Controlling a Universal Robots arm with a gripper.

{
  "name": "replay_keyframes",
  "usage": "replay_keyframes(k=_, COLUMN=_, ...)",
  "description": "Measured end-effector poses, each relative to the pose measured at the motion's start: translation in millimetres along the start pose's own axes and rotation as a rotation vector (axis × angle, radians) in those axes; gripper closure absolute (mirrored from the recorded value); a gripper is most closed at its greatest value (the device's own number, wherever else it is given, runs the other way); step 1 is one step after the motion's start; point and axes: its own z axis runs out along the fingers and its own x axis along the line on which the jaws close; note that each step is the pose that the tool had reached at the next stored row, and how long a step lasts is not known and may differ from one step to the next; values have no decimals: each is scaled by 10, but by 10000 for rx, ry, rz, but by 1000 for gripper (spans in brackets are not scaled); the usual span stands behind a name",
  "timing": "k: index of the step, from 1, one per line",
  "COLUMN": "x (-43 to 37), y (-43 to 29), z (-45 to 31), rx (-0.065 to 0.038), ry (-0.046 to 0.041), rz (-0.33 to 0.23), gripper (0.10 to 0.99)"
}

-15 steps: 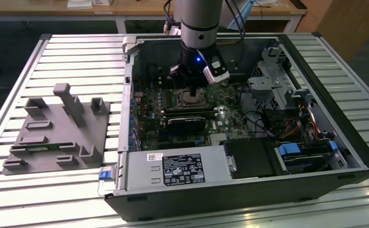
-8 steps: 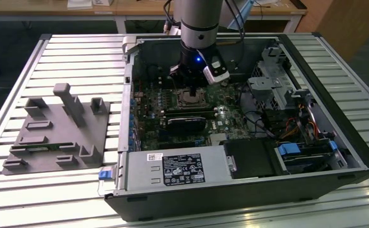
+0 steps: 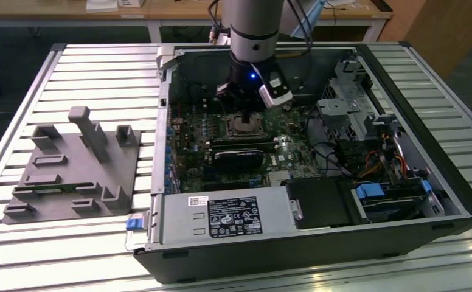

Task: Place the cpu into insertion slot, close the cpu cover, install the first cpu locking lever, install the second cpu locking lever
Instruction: 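Install the first cpu locking lever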

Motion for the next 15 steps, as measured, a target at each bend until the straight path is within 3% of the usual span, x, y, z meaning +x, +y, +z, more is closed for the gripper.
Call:
replay_keyframes(k=6, x=126, y=-10, z=-3, rx=-1, ry=-1, rz=0, gripper=980)
replay_keyframes(k=8, x=133, y=-10, z=-12, rx=2, ry=2, rz=-1, gripper=980)
replay_keyframes(k=15, x=131, y=-1, z=-178, rx=-5, ry=-1, rz=0, gripper=980)
